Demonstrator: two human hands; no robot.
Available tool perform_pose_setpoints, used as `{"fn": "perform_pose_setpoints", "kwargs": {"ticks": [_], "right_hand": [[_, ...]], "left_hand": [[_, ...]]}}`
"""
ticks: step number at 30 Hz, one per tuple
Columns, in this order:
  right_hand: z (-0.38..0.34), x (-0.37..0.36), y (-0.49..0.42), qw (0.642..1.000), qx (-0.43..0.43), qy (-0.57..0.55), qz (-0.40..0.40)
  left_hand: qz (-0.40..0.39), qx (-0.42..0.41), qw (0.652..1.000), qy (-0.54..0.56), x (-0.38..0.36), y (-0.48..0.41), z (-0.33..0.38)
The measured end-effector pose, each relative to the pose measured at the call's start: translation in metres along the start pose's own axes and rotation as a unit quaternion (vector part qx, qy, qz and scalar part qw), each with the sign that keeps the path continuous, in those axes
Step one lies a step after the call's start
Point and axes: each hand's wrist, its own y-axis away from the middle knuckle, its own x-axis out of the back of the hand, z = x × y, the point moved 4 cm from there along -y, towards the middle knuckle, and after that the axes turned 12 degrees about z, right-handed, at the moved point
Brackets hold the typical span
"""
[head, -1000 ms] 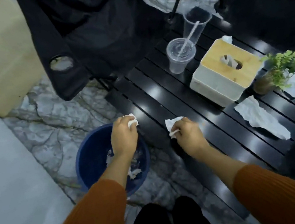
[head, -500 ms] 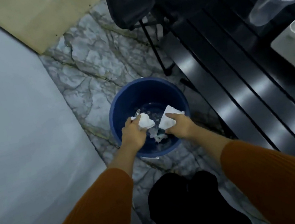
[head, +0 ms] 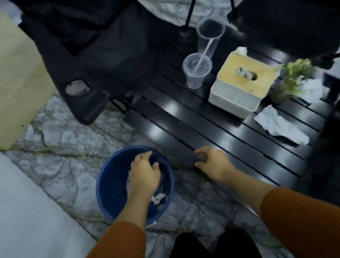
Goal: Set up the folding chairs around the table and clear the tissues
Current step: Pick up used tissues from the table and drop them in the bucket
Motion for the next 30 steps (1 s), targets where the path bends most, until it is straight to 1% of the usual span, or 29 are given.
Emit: {"fn": "perform_pose_setpoints", "kwargs": {"ticks": [4, 8, 10, 14, 17, 19, 22, 23, 25, 26, 28, 30], "right_hand": [[0.033, 0.066, 0.009, 0.997, -0.028, -0.042, 0.056], [0.081, 0.122, 0.014, 0.991, -0.04, -0.07, 0.11], [0.11, 0.149, 0.01, 0.984, -0.04, -0.072, 0.158], [0.171, 0.204, -0.016, 0.961, -0.07, -0.077, 0.257], [0.202, 0.235, -0.051, 0.955, -0.06, -0.037, 0.288], [0.211, 0.248, -0.079, 0.954, -0.019, 0.032, 0.298], [0.215, 0.264, -0.124, 0.941, 0.031, 0.135, 0.31], [0.216, 0.268, -0.138, 0.938, 0.039, 0.157, 0.306], [0.218, 0.271, -0.167, 0.94, 0.049, 0.194, 0.275], [0.22, 0.271, -0.181, 0.944, 0.049, 0.21, 0.249], [0.225, 0.269, -0.203, 0.951, 0.043, 0.232, 0.199], [0.223, 0.27, -0.214, 0.951, 0.065, 0.23, 0.198]], "left_hand": [[-0.011, -0.089, 0.996, 0.012, -0.021, 0.014, 0.092], [-0.037, -0.157, 0.987, -0.001, -0.066, 0.033, 0.171], [-0.046, -0.168, 0.985, -0.005, -0.095, 0.041, 0.203], [-0.059, -0.17, 0.984, -0.007, -0.155, 0.053, 0.257], [-0.056, -0.17, 0.984, -0.025, -0.196, 0.051, 0.289], [-0.051, -0.162, 0.984, -0.048, -0.22, 0.045, 0.303], [-0.045, -0.153, 0.983, -0.092, -0.248, 0.033, 0.316], [-0.04, -0.153, 0.981, -0.11, -0.255, 0.029, 0.318], [-0.024, -0.155, 0.979, -0.128, -0.264, 0.024, 0.319], [-0.016, -0.156, 0.98, -0.12, -0.267, 0.023, 0.318], [-0.012, -0.15, 0.986, -0.069, -0.27, 0.021, 0.315], [-0.026, -0.134, 0.991, -0.008, -0.272, 0.024, 0.312]]}}
